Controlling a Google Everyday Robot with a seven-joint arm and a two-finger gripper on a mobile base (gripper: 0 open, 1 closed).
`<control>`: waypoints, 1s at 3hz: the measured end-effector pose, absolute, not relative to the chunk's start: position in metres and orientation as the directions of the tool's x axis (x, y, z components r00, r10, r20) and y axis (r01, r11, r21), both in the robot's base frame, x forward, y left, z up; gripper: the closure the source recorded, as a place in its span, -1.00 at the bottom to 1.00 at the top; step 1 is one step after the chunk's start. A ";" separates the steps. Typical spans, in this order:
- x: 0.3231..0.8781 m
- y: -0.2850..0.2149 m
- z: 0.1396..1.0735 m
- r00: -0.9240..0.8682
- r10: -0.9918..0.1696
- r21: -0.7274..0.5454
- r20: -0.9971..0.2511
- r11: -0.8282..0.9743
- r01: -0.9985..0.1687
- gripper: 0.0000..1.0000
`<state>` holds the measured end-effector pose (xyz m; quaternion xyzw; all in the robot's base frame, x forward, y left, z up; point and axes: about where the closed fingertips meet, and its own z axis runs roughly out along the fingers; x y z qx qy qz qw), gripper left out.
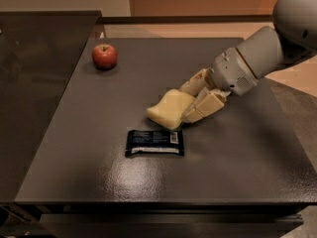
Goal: Move sponge near rxbar blueberry
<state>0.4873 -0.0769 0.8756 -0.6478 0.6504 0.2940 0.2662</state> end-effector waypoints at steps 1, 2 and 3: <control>0.484 -0.067 0.870 0.001 -0.700 0.037 -0.714 -0.040 -0.999 -0.74; 0.482 -0.062 0.863 0.011 -0.708 0.041 -0.706 -0.056 -0.998 -1.00; 0.482 -0.062 0.863 0.011 -0.708 0.041 -0.706 -0.056 -0.998 -1.00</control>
Offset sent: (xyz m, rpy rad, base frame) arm -0.0081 0.0165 -0.0205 -0.0435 0.0067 0.0575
